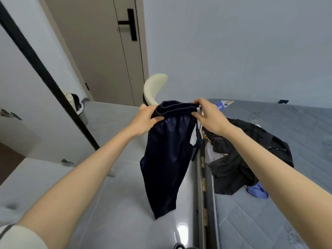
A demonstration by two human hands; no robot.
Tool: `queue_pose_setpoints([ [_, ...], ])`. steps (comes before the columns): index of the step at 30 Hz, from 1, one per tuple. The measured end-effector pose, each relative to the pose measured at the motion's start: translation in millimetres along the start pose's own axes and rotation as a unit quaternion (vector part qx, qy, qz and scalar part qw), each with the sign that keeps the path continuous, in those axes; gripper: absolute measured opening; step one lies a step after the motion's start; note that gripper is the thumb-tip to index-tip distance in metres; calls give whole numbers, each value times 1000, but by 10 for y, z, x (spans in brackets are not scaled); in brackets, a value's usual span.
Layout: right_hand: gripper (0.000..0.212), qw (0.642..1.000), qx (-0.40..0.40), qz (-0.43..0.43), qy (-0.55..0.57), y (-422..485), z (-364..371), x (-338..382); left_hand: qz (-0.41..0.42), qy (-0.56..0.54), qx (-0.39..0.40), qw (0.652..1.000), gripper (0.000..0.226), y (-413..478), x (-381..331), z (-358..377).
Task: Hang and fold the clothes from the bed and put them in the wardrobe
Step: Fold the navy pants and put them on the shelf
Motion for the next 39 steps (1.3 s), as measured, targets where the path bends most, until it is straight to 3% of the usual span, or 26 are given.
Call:
queue_pose_setpoints([
  [5, 23, 994, -31, 12, 101, 442, -215, -227, -17, 85, -57, 995, 18, 529, -48, -48],
  [7, 20, 991, -42, 16, 128, 667, -276, -312, -30, 104, -44, 993, 18, 783, -29, -50],
  [11, 17, 990, -54, 23, 131, 1184, -316, -553, -54, -15, 15, 998, 19, 1367, 96, 27],
  [17, 19, 992, -78, 31, 94, 2169, -303, -1024, -86, -171, 13, 981, 30, 2479, 520, 165],
  [26, 24, 988, -97, 87, 86, 3566, -87, -1866, -67, -118, 92, 986, 25, 4121, 1164, 443],
  [39, 34, 978, -117, 117, 128, 4909, 365, -2983, -149, -167, 101, 969, 18, 5708, 2102, 1173],
])
Point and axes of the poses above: each hand's wrist, its own y-axis towards the middle knuckle, its own z-axis out of the palm, x = y × z, the point moved 5 cm from there along y, towards the middle knuckle, and after that the axes turned 2 degrees about z, right-handed, at the moved point
